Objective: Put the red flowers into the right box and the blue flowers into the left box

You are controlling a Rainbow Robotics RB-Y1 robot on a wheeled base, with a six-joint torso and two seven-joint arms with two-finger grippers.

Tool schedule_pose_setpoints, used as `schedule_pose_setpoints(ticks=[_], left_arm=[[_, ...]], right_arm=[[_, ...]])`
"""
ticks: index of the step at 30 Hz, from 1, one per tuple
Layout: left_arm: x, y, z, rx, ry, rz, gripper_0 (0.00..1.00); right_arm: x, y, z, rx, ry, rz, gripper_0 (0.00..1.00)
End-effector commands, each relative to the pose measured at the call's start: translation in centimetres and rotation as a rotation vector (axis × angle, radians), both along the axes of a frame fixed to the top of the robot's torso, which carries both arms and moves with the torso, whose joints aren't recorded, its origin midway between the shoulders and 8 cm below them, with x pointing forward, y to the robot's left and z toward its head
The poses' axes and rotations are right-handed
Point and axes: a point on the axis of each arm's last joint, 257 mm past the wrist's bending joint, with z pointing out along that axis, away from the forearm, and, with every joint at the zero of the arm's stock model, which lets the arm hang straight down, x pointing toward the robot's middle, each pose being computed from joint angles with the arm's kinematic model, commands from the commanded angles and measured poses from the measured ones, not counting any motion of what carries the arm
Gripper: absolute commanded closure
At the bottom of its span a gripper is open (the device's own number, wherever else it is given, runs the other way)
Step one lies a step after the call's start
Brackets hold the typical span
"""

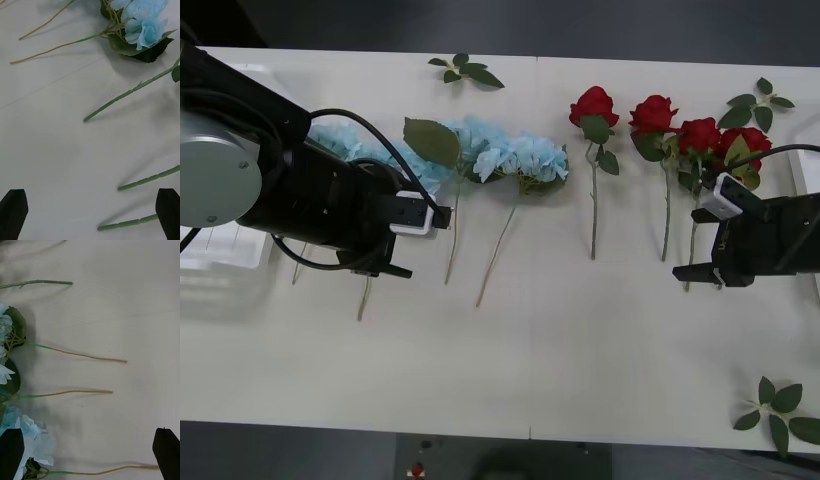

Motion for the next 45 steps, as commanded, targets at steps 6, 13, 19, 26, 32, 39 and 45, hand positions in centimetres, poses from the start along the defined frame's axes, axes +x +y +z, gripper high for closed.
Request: schedule_pose_setpoints(ticks=[6, 13, 19, 26, 32, 39, 45], left_arm=[[-2.5, -0.5, -2.7, -0.031, 0.082, -0.015, 0.0], [-1.9, 0.2, 0.0, -0.133, 0.145, 0.113, 0.0], [-0.1, 3.8, 1.0, -0.228, 0.259, 0.451, 0.0], [2.2, 7.0, 2.1, -0.385, 0.401, 0.92, 0.0], [5.1, 8.3, 1.2, -0.473, 0.369, 1.136, 0.0], [8.4, 9.5, 0.7, -0.664, 0.421, 1.388, 0.0], [12.2, 17.6, 1.4, -0.788, 0.323, 1.666, 0.0]], right_arm=[[-2.8, 0.8, -3.2, 0.025, 0.092, 0.001, 0.0], [-0.9, 0.4, 1.9, 0.073, 0.078, -0.008, 0.0], [1.6, -1.2, 8.6, 0.087, 0.009, -0.052, 0.0], [4.4, -4.7, 13.6, 0.246, 0.251, -0.509, 0.0], [5.8, -8.9, 13.9, 0.285, 0.391, -0.801, 0.0], [9.3, -14.7, 9.3, 0.381, 0.478, -1.109, 0.0], [10.0, -15.6, 5.0, 0.4, 0.549, -1.231, 0.0]])
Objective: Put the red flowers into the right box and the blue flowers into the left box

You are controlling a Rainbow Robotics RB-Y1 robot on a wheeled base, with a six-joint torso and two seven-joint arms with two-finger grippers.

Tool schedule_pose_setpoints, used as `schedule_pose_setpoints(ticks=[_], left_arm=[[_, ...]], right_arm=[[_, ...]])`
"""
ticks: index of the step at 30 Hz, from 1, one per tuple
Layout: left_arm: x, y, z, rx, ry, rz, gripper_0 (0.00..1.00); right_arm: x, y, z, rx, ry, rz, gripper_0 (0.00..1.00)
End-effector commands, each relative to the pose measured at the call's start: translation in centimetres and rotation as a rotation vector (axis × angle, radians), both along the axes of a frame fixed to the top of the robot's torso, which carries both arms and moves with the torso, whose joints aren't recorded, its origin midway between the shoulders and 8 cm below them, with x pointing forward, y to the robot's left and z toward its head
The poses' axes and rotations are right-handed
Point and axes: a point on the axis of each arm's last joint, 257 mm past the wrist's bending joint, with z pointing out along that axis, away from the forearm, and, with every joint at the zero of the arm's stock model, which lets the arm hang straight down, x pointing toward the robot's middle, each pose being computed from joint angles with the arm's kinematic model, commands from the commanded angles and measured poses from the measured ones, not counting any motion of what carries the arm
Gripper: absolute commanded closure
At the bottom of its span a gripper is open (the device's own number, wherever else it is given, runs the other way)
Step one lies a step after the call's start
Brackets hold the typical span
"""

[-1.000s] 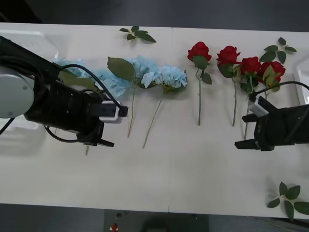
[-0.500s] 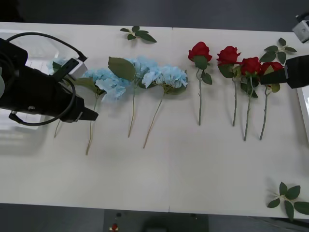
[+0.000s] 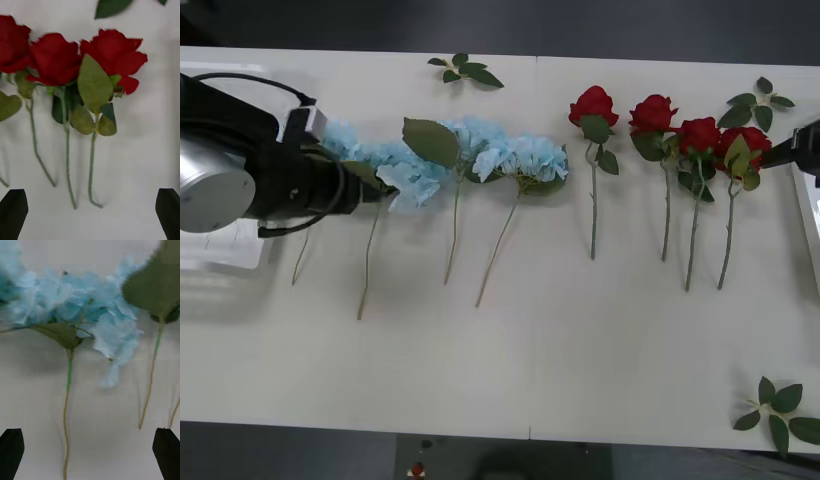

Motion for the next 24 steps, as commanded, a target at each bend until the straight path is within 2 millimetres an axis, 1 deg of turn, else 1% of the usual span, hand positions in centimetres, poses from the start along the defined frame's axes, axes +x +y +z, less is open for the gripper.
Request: schedule_pose_setpoints(ticks=[1, 2, 5, 8, 10, 13, 16, 17, 18, 20, 21, 23, 24], left_arm=[[3.6, 6.6, 3.6, 0.018, -0.095, 0.178, 0.0], [3.8, 7.2, 3.7, 0.019, -0.1, 0.191, 0.0], [5.3, 10.1, 4.7, 0.02, -0.136, 0.245, 0.0], [6.2, 11.8, 5.0, 0.023, -0.147, 0.28, 0.0], [6.8, 13.4, 4.8, 0.03, -0.147, 0.313, 0.0], [7.1, 14.5, 3.8, 0.031, -0.135, 0.336, 0.0], [7.3, 14.6, 2.6, 0.058, -0.117, 0.322, 0.0], [7.4, 14.5, 1.9, 0.07, -0.106, 0.314, 0.0], [7.5, 14.2, 1.7, 0.075, -0.105, 0.309, 0.0], [7.8, 13.6, 0.6, 0.109, -0.091, 0.284, 0.0], [8.0, 13.0, 0.1, 0.12, -0.087, 0.268, 0.0], [8.2, 12.2, -0.7, 0.131, -0.078, 0.25, 0.0], [8.6, 11.0, -1.1, 0.127, -0.081, 0.229, 0.0]], right_arm=[[0.9, 1.0, -0.8, 0.084, 0.02, -0.106, 0.0], [1.1, 1.3, -0.9, 0.092, 0.019, -0.11, 0.0], [1.7, 1.9, -2.4, 0.115, 0.026, -0.128, 0.0], [2.0, 2.3, -3.6, 0.118, 0.033, -0.137, 0.0], [2.1, 2.5, -5.4, 0.105, 0.05, -0.145, 0.0], [2.5, 2.4, -7.3, 0.092, 0.06, -0.169, 0.0], [3.1, 2.3, -8.3, 0.076, 0.05, -0.179, 0.0], [3.1, 2.3, -8.7, 0.068, 0.051, -0.181, 0.0], [3.2, 2.2, -8.9, 0.066, 0.05, -0.185, 0.0], [3.5, 2.6, -9.6, 0.072, 0.049, -0.193, 0.0], [3.5, 2.5, -9.9, 0.073, 0.048, -0.201, 0.0], [3.7, 2.6, -10.2, 0.072, 0.046, -0.203, 0.0], [3.7, 2.5, -10.4, 0.066, 0.046, -0.203, 0.0]])
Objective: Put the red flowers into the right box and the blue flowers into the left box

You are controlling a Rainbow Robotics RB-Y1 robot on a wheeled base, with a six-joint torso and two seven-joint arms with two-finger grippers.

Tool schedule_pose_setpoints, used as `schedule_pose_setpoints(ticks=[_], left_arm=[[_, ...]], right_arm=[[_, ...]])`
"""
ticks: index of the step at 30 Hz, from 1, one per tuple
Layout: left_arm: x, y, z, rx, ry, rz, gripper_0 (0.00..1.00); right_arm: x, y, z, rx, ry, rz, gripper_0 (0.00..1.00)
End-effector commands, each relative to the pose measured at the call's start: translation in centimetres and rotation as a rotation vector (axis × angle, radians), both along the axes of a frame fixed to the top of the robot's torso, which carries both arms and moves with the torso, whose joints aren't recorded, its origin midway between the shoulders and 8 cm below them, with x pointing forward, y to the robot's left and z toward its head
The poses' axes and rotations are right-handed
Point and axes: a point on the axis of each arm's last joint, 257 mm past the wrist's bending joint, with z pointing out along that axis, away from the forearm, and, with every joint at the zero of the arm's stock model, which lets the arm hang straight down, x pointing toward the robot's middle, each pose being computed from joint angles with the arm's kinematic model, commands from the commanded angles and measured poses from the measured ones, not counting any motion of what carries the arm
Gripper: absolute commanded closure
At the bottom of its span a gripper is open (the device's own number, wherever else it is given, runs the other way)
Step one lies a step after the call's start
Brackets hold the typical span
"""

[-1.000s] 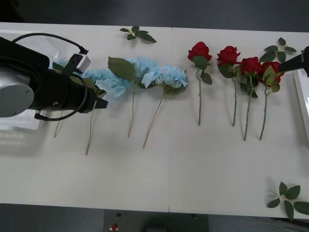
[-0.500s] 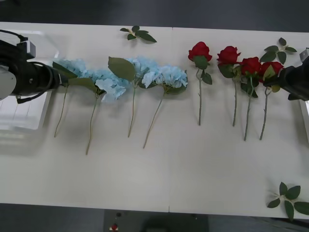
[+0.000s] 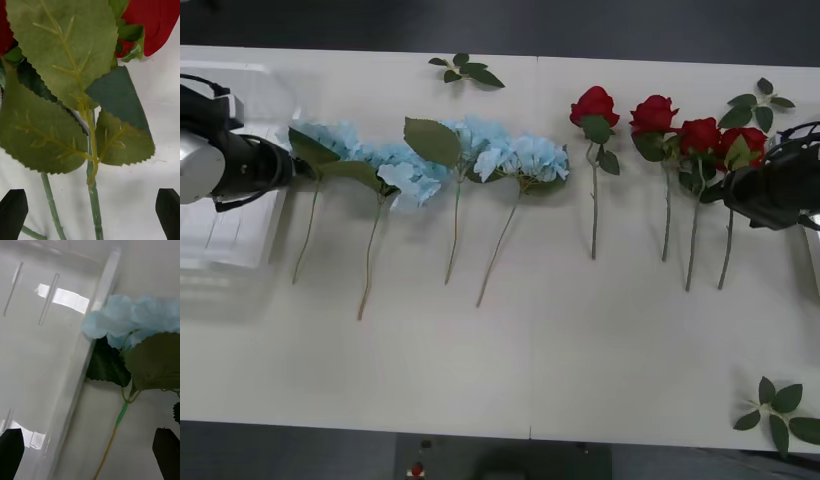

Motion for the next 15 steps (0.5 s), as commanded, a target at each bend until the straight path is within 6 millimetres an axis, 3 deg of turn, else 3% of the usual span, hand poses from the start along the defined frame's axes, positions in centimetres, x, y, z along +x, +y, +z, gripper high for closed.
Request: schedule_pose_setpoints(ticks=[1, 5, 6, 9, 15], left_arm=[[2.2, -3.7, 0.7, 0.033, -0.034, -0.091, 0.0], [2.9, -6.3, -0.2, 0.036, -0.04, -0.143, 0.0], [2.9, -6.7, -0.4, 0.039, -0.037, -0.152, 0.0], [2.8, -7.3, -0.8, 0.054, -0.026, -0.17, 0.0], [2.8, -7.0, -1.0, 0.089, -0.024, -0.181, 0.0]], right_arm=[[0.8, -0.7, 0.4, -0.001, -0.015, -0.039, 0.0], [0.7, -0.9, 0.2, -0.017, -0.013, -0.034, 0.0], [0.6, -1.0, 0.1, -0.023, -0.012, -0.031, 0.16], [0.3, -0.9, -0.2, -0.032, 0.004, -0.02, 1.0], [0.3, -0.7, -0.2, -0.036, 0.005, -0.012, 1.0]])
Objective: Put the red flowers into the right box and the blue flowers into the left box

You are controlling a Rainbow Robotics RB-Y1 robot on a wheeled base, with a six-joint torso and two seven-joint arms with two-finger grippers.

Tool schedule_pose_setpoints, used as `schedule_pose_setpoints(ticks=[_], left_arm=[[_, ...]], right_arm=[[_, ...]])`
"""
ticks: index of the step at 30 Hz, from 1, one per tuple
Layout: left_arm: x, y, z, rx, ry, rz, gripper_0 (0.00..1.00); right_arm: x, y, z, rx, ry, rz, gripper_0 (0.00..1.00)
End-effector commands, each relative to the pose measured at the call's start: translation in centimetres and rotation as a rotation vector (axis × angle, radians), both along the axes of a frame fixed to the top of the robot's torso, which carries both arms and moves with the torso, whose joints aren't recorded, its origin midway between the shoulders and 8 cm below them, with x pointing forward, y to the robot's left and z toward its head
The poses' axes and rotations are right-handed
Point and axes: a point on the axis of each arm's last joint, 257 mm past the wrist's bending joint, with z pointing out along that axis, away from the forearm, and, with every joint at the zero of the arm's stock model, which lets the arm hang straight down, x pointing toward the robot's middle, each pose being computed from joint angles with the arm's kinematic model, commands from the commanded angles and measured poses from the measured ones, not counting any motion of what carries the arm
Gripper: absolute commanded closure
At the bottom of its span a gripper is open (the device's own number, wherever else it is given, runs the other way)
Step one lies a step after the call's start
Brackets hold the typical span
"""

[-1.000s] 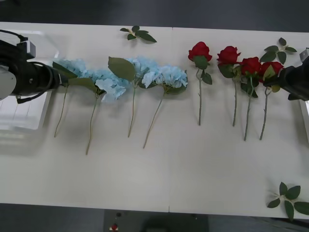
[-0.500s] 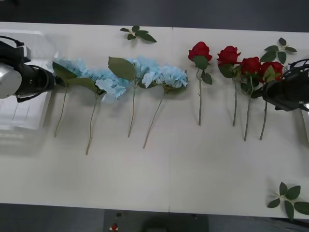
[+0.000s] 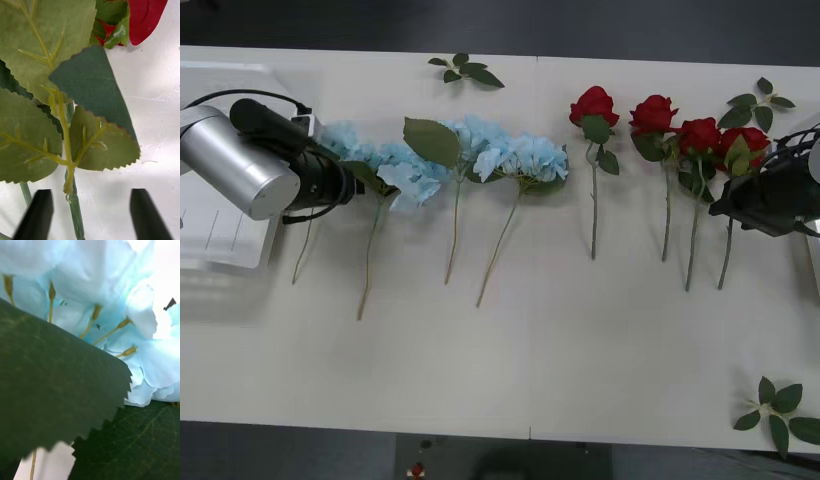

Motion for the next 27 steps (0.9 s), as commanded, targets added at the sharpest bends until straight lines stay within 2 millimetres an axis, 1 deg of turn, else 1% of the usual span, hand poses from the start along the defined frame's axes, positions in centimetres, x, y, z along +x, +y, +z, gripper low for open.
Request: schedule_pose_setpoints(ticks=[1, 5, 8, 11, 13, 15, 16, 17, 18, 19, 21, 22, 23, 24, 27], left_arm=[[1.8, 1.1, 3.2, 0.059, -0.066, -0.024, 0.0], [2.3, 2.5, 3.5, 0.09, -0.08, -0.006, 0.0], [2.5, 3.7, 3.3, 0.107, -0.079, 0.016, 0.0], [2.9, 4.5, 3.5, 0.108, -0.096, 0.029, 0.0], [3.4, 5.2, 3.6, 0.108, -0.114, 0.037, 0.0], [3.6, 5.9, 3.5, 0.106, -0.124, 0.048, 0.0], [3.5, 5.9, 3.2, 0.103, -0.119, 0.05, 0.0], [3.5, 6.0, 3.2, 0.102, -0.118, 0.051, 0.0], [3.4, 5.9, 3.0, 0.101, -0.116, 0.052, 0.0], [3.3, 6.0, 2.8, 0.101, -0.112, 0.053, 0.0], [3.2, 5.9, 2.5, 0.091, -0.111, 0.052, 0.0], [3.0, 5.9, 2.0, 0.09, -0.105, 0.053, 0.0], [2.9, 5.8, 2.0, 0.089, -0.106, 0.051, 0.0], [2.8, 5.8, 1.7, 0.087, -0.103, 0.052, 0.0], [2.5, 5.6, 1.3, 0.075, -0.093, 0.052, 0.0]], right_arm=[[0.7, 0.1, 1.1, 0.005, -0.021, -0.009, 1.0], [0.5, 0.0, 0.9, 0.003, -0.017, -0.007, 1.0], [0.5, 0.0, 0.9, 0.001, -0.016, -0.005, 1.0], [0.7, 0.3, 1.1, 0.0, -0.021, 0.003, 1.0], [0.9, 0.5, 1.8, -0.009, -0.034, 0.018, 1.0], [1.4, 0.1, 3.7, -0.028, -0.055, 0.035, 1.0], [1.3, -0.4, 5.0, -0.045, -0.053, 0.048, 1.0], [1.0, -1.0, 6.3, -0.06, -0.044, 0.057, 1.0], [0.6, -1.5, 8.2, -0.083, -0.03, 0.075, 1.0], [0.2, -1.9, 9.3, -0.097, -0.017, 0.085, 1.0], [-1.3, -3.1, 12.8, -0.154, 0.021, 0.122, 1.0], [-2.2, -3.5, 14.2, -0.182, 0.041, 0.142, 1.0], [-2.7, -3.7, 15.1, -0.199, 0.048, 0.156, 1.0], [-3.8, -4.3, 16.9, -0.236, 0.06, 0.179, 1.0], [-4.8, -6.1, 20.0, -0.291, 0.036, 0.189, 1.0]])
